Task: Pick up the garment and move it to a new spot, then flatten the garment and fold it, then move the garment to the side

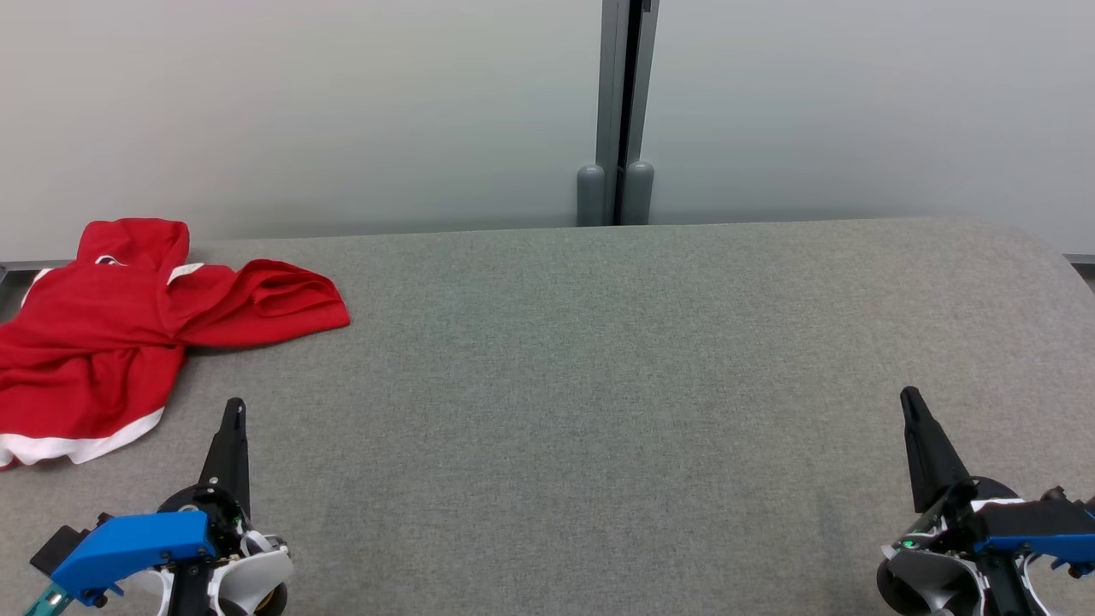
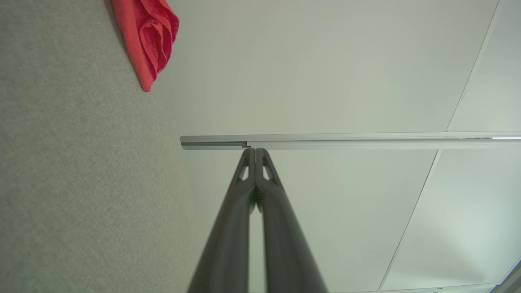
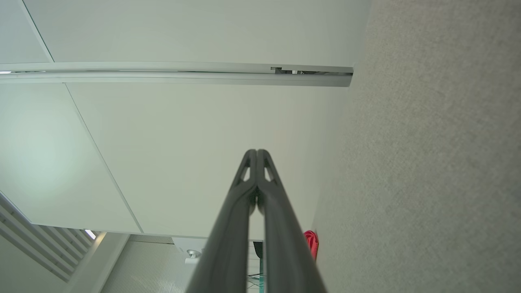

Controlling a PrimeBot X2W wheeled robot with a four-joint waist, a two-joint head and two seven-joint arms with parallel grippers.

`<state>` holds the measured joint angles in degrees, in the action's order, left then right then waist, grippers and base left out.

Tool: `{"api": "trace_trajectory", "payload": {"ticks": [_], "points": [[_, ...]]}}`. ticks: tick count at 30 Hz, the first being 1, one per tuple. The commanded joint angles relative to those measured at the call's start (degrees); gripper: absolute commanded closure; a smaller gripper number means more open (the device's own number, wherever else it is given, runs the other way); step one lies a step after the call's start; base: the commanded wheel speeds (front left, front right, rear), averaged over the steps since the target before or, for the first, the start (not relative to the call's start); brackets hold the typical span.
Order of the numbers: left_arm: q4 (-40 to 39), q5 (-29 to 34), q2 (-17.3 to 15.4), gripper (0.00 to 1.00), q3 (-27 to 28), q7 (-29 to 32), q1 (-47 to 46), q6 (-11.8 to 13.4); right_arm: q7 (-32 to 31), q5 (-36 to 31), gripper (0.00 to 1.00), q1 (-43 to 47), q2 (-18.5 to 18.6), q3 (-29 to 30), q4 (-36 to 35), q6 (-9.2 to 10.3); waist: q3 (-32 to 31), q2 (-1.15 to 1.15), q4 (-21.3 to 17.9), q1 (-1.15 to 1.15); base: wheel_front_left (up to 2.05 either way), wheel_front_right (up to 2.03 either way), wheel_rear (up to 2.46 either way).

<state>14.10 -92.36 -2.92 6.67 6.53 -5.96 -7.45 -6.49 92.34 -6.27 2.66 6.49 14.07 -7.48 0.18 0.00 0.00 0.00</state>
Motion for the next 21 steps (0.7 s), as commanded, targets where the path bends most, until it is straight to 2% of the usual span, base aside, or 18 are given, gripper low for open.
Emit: {"api": "trace_trajectory", "payload": {"ticks": [1, 10, 11, 21], "points": [[-0.28, -0.12, 0.17, 1.00, 0.03, 0.15, -0.47, -0.27, -0.21, 0.16, 1.00, 0.16, 0.43, 0.11, -0.19, -0.02, 0.00, 0.00, 0.00, 0.00, 0.00, 0.00, 0.00], [-0.28, -0.12, 0.17, 1.00, 0.03, 0.15, -0.47, -0.27, -0.21, 0.16, 1.00, 0.16, 0.43, 0.11, -0.19, -0.02, 0.00, 0.00, 0.00, 0.00, 0.00, 0.00, 0.00], [0.10, 0.01, 0.01, 0.00, -0.02, 0.00, 0.02, 0.01, 0.01, 0.00, 0.00, 0.02, -0.02, 0.00, 0.08, 0.00, 0.00, 0.00, 0.00, 0.00, 0.00, 0.00, 0.00], [1.47, 0.47, 0.18, 0.00, -1.86, -1.88, 2.41, 0.02, 1.88, -0.06, 0.00, 1.59, -0.39, -1.47, 1.52, 0.10, 0.01, 0.00, 0.02, 0.00, 0.00, 0.00, 0.00]]}}
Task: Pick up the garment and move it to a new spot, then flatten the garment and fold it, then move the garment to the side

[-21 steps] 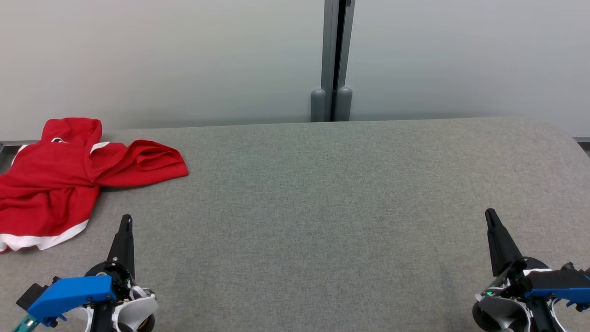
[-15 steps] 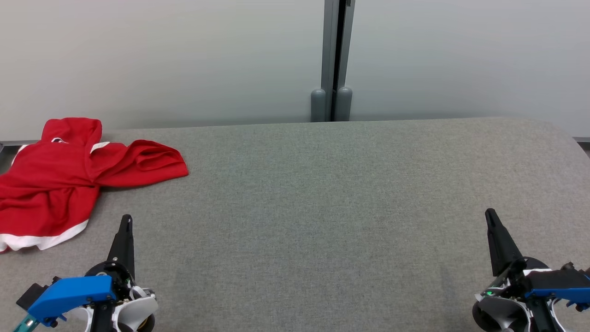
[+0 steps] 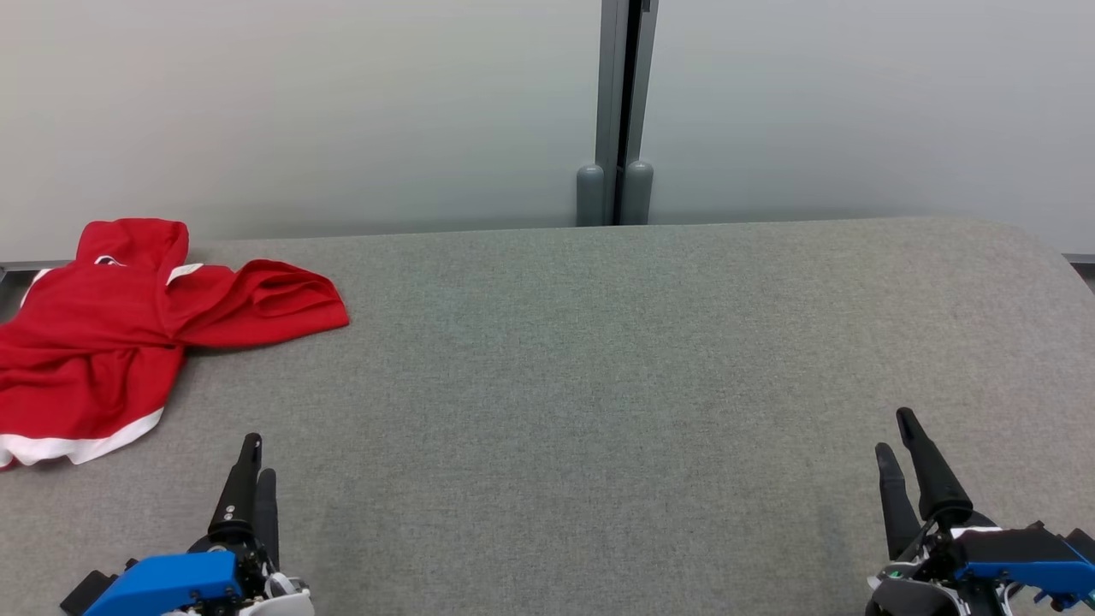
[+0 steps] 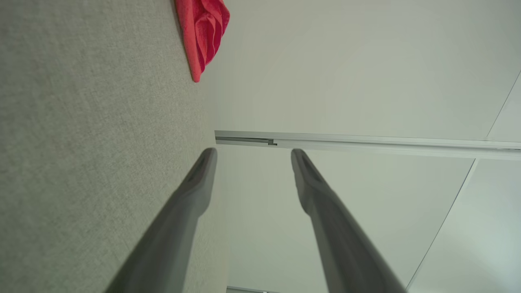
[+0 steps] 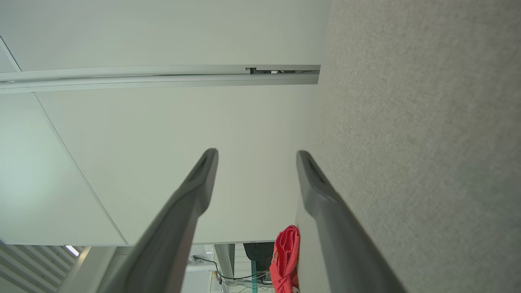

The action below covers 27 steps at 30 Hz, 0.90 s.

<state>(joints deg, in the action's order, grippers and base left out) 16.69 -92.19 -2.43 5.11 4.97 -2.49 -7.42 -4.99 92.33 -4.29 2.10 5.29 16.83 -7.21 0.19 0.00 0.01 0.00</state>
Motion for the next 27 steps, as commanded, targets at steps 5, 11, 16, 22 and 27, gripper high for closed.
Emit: {"api": "trace_trajectory", "payload": {"ticks": [5, 11, 16, 22, 27], "points": [[-1.63, 0.89, -0.33, 0.00, -1.51, -1.73, -0.77, 0.03, 1.78, -0.46, 0.00, 0.00, 0.22, -0.98, -1.50, -0.17, 0.00, 0.00, 0.02, 0.00, 0.00, 0.00, 0.00], [-2.61, 3.58, -0.36, 0.00, -2.32, -3.30, -0.51, 0.32, 3.37, -2.99, 0.00, 0.19, 0.28, -1.50, -1.88, -0.19, 0.01, 0.00, 0.03, 0.00, 0.00, 0.00, 0.00], [-4.12, 8.05, -0.38, 0.00, -3.19, -4.54, -0.48, 0.95, 4.60, -7.49, 0.00, 0.28, 0.33, -1.15, -2.58, -0.21, 0.05, 0.00, 0.09, 0.00, 0.00, 0.00, 0.00], [-6.39, 15.32, -0.40, 0.00, -4.59, -5.93, -0.81, 2.39, 5.98, -15.03, 0.00, 0.33, 0.39, -0.52, -4.28, -0.22, 0.09, 0.00, 0.18, 0.00, 0.00, 0.00, 0.00], [-8.14, 21.73, -0.41, 0.00, -5.88, -7.03, -1.36, 3.95, 7.09, -24.33, 0.00, 0.45, 0.43, 0.10, -5.90, -0.24, 0.15, 0.00, 0.26, 0.00, 0.00, 0.00, 0.00]]}}
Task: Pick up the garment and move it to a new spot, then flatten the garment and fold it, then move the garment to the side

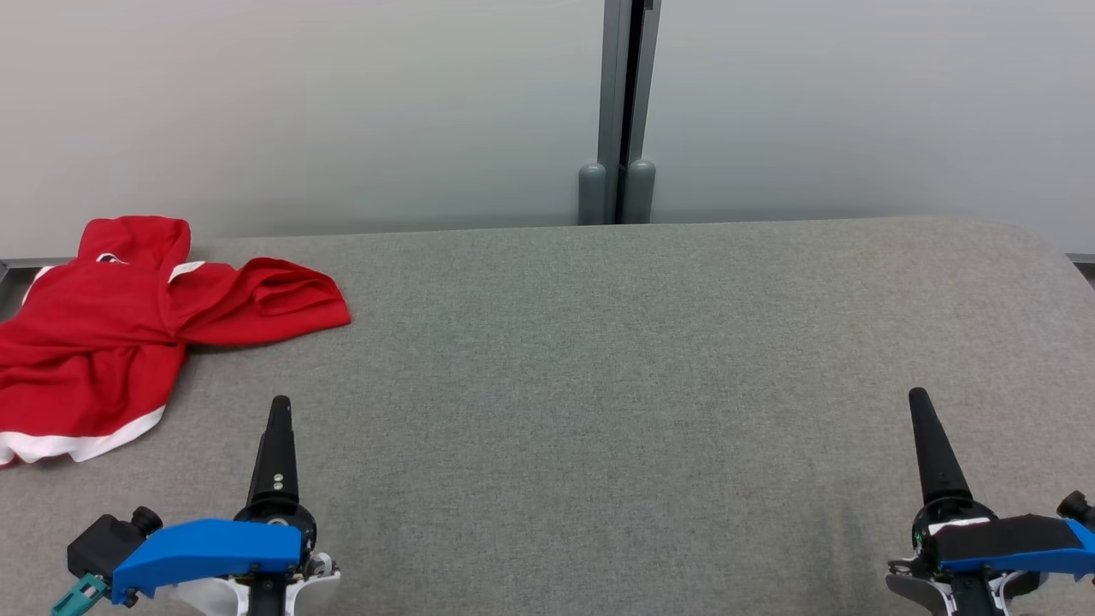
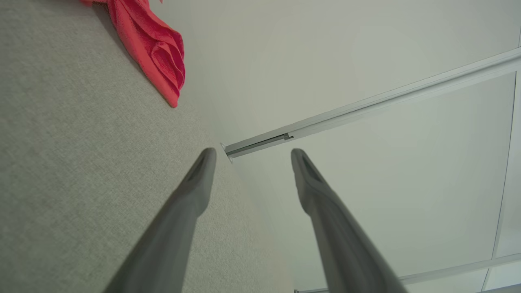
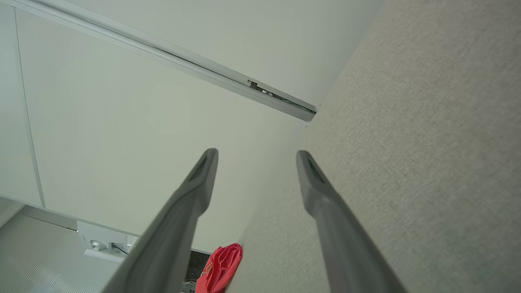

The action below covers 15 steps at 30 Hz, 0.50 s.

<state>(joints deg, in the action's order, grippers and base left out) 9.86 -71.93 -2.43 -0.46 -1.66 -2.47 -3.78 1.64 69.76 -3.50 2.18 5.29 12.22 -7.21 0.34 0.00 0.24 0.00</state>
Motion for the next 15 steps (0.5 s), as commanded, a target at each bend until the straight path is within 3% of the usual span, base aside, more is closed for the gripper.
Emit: {"api": "trace_trajectory", "payload": {"ticks": [1, 15], "points": [[-1.62, 2.76, -0.42, 0.00, -0.63, -0.61, -1.47, 0.54, 0.69, -3.13, 0.00, -0.31, 0.36, 0.10, -1.58, -0.24, 0.02, 0.00, 0.03, 0.00, 0.00, 0.00, 0.00], [-2.33, 21.77, -0.45, 0.00, -5.11, -3.36, -1.62, 2.34, 3.42, -22.88, 0.00, 0.64, 0.49, -1.04, -3.90, -0.28, 0.13, 0.00, 0.24, 0.00, 0.00, 0.00, 0.00]]}}
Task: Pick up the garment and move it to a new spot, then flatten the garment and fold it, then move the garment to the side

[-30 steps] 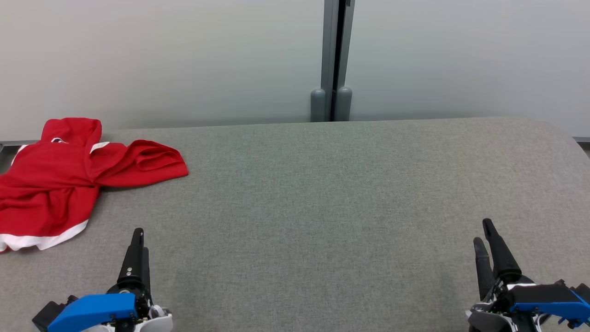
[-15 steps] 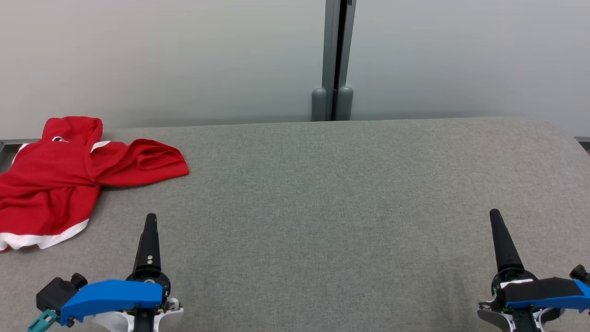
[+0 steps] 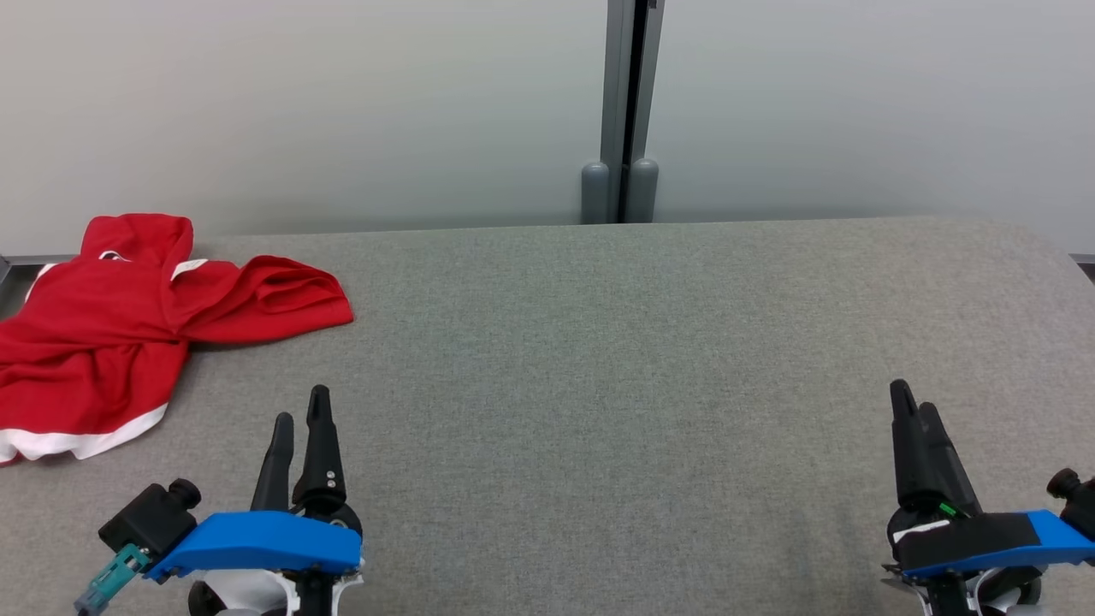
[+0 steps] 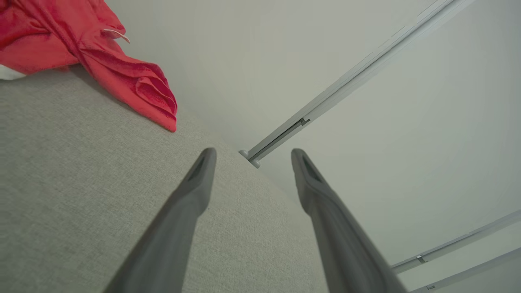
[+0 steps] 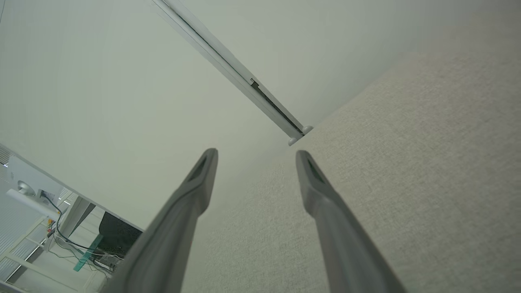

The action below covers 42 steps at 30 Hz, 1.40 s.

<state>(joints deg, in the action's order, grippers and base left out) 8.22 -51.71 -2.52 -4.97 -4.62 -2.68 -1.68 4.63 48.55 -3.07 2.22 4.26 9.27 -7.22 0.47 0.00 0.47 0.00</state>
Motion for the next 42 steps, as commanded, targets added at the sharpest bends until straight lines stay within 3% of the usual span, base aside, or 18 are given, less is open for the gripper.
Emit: {"api": "trace_trajectory", "payload": {"ticks": [1, 19, 42], "points": [[-0.64, 2.50, -0.37, 0.00, -0.75, -0.61, -1.33, 0.36, 0.64, -2.73, 0.00, 0.27, 0.46, -0.04, -0.88, -0.27, 0.01, 0.00, 0.04, 0.00, 0.00, 0.00, 0.00], [2.86, 18.98, -0.40, 0.00, -2.55, -3.63, -0.36, 1.01, 3.65, -18.74, 0.00, 0.77, 0.59, -0.70, 1.35, -0.31, 0.11, 0.00, 0.39, 0.00, 0.00, 0.00, 0.00], [7.63, 29.73, -0.42, 0.00, -4.07, -6.76, -0.19, 1.67, 6.76, -31.95, 0.00, 0.88, 0.72, -1.82, 5.76, -0.28, -0.09, 0.00, 0.87, 0.00, 0.00, 0.00, 0.00]]}}
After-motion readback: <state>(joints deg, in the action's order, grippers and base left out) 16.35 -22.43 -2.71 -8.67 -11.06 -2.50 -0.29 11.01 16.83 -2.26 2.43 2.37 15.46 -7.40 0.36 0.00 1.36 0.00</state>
